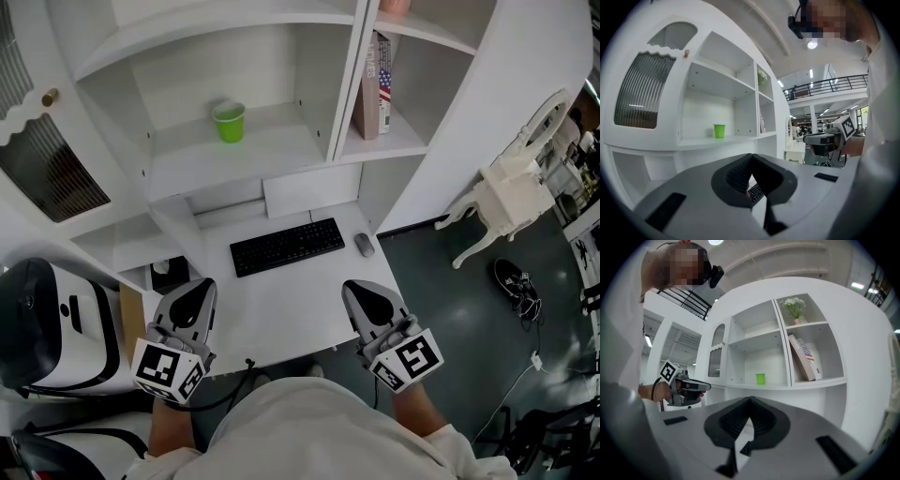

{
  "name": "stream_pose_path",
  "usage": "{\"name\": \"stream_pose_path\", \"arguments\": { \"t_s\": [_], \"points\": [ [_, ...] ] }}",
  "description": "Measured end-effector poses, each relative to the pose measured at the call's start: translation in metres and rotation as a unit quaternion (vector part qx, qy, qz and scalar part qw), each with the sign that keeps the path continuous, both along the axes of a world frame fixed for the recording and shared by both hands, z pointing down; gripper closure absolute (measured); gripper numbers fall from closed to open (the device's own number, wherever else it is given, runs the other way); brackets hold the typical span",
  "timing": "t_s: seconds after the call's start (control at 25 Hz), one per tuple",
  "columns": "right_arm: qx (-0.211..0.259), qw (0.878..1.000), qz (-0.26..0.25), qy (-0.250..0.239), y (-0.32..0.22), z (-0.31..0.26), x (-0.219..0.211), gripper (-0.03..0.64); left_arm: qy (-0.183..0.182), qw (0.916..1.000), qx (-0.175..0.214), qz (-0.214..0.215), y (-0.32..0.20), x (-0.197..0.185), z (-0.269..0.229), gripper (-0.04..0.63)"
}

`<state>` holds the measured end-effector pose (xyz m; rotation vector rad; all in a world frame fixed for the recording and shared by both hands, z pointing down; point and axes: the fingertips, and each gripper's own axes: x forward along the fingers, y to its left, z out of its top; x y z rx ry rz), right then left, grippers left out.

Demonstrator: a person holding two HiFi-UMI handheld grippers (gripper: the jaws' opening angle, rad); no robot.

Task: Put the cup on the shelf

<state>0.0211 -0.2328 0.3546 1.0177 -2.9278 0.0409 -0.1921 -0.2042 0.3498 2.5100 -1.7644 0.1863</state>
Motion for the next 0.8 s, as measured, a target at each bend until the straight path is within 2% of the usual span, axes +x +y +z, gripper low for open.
{"name": "stream_pose_path", "arguments": {
  "t_s": [0.8],
  "points": [
    [0.006,1.0,-0.01,0.008,0.0054,-0.001,-0.003,0.614,-0.005,1.0,-0.004,0.0,-0.0003,0.0006,0.0022,0.594]
  ]
}}
